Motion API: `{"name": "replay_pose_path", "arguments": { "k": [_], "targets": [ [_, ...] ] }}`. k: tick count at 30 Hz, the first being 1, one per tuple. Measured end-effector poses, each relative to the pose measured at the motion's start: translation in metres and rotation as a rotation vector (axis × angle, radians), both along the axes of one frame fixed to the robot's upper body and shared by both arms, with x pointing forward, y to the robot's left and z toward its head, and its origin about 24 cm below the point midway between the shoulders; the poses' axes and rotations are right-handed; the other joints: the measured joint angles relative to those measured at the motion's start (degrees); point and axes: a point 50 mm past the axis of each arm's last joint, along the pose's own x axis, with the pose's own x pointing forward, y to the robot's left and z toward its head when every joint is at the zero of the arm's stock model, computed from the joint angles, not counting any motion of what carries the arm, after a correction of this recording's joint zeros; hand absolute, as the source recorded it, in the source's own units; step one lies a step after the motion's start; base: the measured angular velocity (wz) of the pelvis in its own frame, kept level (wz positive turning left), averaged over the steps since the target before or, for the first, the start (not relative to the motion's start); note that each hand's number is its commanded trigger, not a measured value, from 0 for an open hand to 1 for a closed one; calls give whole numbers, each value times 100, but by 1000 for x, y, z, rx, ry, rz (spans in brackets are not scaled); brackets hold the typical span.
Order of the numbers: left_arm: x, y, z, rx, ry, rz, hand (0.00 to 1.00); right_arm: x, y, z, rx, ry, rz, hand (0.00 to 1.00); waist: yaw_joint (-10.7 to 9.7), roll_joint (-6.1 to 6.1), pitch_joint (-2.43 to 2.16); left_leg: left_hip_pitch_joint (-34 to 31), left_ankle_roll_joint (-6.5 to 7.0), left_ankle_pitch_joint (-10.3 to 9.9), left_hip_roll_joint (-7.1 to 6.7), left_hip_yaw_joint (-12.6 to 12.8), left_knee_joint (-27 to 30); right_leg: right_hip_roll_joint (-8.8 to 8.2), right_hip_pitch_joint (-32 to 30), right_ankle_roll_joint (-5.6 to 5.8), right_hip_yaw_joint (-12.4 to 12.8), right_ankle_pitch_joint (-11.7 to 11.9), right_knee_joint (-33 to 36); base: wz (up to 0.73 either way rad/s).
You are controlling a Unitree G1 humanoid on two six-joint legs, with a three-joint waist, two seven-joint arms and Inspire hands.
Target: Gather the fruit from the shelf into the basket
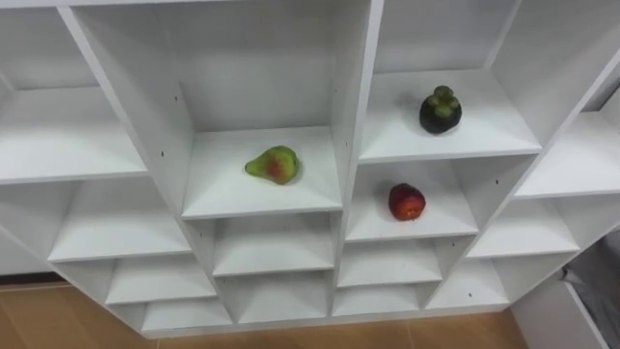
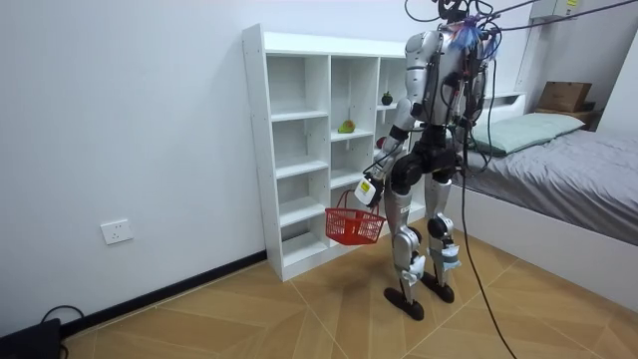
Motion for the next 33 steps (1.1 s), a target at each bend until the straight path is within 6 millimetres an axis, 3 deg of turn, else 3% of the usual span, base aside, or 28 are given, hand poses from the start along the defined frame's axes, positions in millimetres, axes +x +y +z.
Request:
{"name": "replay_pose_path", "arguments": {
  "k": [7,11,18,29,33],
  "targets": [
    [0,1,0,1,-9,3,100,2,1,3,18,-53,-43,0,8,57,30,-6,-4,-3,35,0,-9,13,-10,-6,-1,3,2,0],
    [3,1,1,-1,-20,3,100,25,1,13,5,-165,-12,0,-30,84,22,-29,-4,-3,38,6,-10,14,-50,-11,-4,14,20,0],
    [10,2,3,-16,-63,-14,100,77,10,63,-37,-531,109,0,-38,122,1,-109,-5,-2,28,2,36,18,-101,-19,-14,25,9,0],
    [10,5,4,-20,-86,0,100,97,23,119,-99,-825,225,0,-41,101,-1,-126,-5,-2,46,86,-14,36,-184,-14,57,67,22,-4],
    [13,4,5,-34,-93,-12,100,109,28,145,-113,-956,239,0,-45,91,-29,-214,-3,-1,53,119,4,50,-244,-17,82,106,39,-3]
  ]
}}
